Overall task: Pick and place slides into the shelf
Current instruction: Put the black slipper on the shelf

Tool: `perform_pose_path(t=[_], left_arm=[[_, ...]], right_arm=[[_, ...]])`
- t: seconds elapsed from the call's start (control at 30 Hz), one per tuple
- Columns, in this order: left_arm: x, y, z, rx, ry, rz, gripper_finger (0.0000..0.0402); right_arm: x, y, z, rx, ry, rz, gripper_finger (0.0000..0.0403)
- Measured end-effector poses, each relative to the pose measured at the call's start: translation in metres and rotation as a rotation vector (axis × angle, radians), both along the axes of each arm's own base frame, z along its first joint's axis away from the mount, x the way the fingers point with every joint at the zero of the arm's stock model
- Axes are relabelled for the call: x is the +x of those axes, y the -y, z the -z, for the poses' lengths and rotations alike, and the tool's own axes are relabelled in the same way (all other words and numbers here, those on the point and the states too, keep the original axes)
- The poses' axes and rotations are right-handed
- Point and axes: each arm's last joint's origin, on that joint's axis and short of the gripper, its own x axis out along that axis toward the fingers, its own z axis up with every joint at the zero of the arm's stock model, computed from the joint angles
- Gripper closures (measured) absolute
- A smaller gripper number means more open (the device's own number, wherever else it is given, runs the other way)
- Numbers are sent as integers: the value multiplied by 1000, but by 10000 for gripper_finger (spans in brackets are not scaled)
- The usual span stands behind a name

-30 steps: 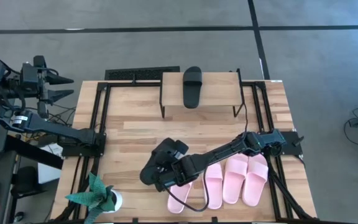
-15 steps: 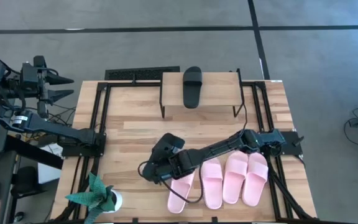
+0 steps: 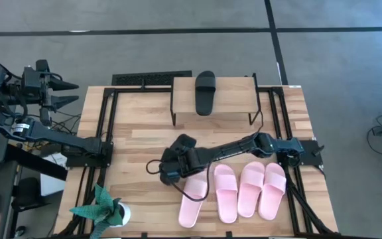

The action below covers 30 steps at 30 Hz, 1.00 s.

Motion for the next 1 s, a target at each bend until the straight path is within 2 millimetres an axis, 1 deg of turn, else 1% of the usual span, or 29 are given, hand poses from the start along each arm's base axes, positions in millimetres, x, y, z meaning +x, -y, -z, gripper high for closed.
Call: perform_pose_path(t=[0.1, 0.17, 0.27, 0.47, 0.63, 0.77, 1.0], left_arm=[[0, 0, 0, 9, -3, 3, 249], [0, 0, 0, 10, -3, 4, 249], [0, 0, 0, 17, -5, 6, 249], [0, 0, 0, 32, -10, 11, 249], [0, 0, 0, 32, -10, 11, 249], [0, 0, 0, 26, -8, 9, 249], [0, 0, 0, 26, -8, 9, 249]], right_arm=[[2, -2, 17, 59, -19, -22, 403], [2, -3, 23, 72, -25, -21, 403], [2, -9, 25, 76, 24, 16, 403], [0, -14, 26, 75, 23, 16, 403], [-1, -17, 33, 102, 15, 4, 403], [0, -19, 34, 142, 8, -10, 403], [0, -20, 34, 150, 10, -7, 403]])
